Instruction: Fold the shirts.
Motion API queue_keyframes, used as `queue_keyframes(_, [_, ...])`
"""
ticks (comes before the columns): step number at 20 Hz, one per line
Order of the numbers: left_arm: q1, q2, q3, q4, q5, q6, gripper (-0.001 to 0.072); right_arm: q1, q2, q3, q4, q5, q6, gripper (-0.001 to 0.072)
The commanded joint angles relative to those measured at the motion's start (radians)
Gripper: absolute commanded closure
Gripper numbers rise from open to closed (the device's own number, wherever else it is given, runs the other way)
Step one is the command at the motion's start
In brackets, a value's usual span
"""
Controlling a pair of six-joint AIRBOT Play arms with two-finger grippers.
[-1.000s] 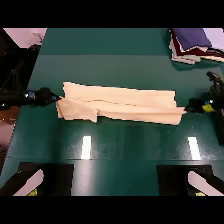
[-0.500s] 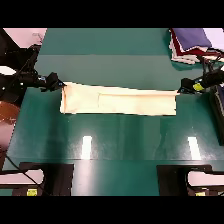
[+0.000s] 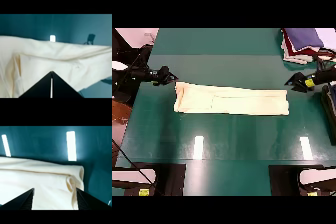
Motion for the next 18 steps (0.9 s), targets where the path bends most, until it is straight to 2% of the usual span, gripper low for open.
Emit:
queue_keyframes(1, [0.000,-0.002,0.023,-0.006,-0.111,0.030,0.0685,-0.095,0.050,-0.121,0.023,0.045,-0.087,0.0118])
queue_keyframes(5, [-0.037,-0.002,0.023,-0.003,-0.121,0.023,0.0686,-0.185,0.005,-0.238,0.073,0.076,-0.139,0.0118])
queue_keyframes(9, [-0.156,-0.002,0.022,0.019,-0.065,0.019,0.0686,-0.161,-0.084,-0.274,0.222,0.081,-0.218,0.0120])
queue_keyframes(11, [-0.220,-0.002,0.022,0.042,-0.036,-0.015,0.0686,-0.119,-0.106,-0.262,0.227,0.077,-0.226,0.0120])
queue_keyframes(12, [-0.252,-0.002,0.022,0.063,-0.031,-0.031,0.0686,-0.093,-0.114,-0.251,0.227,0.076,-0.227,0.0160])
queue_keyframes(13, [-0.289,-0.003,0.022,0.087,-0.022,-0.039,0.0686,-0.072,-0.115,-0.245,0.225,0.067,-0.231,0.0231])
queue_keyframes(15, [-0.361,-0.005,0.022,0.115,0.028,-0.068,0.0686,-0.037,-0.114,-0.225,0.225,0.041,-0.243,0.0532])
queue_keyframes(16, [-0.394,-0.014,0.031,0.114,0.057,-0.079,0.0687,-0.028,-0.114,-0.212,0.228,0.036,-0.243,0.0660])
queue_keyframes(18, [-0.448,-0.060,0.089,0.116,0.060,-0.083,0.0687,-0.008,-0.113,-0.172,0.227,0.057,-0.243,0.0697])
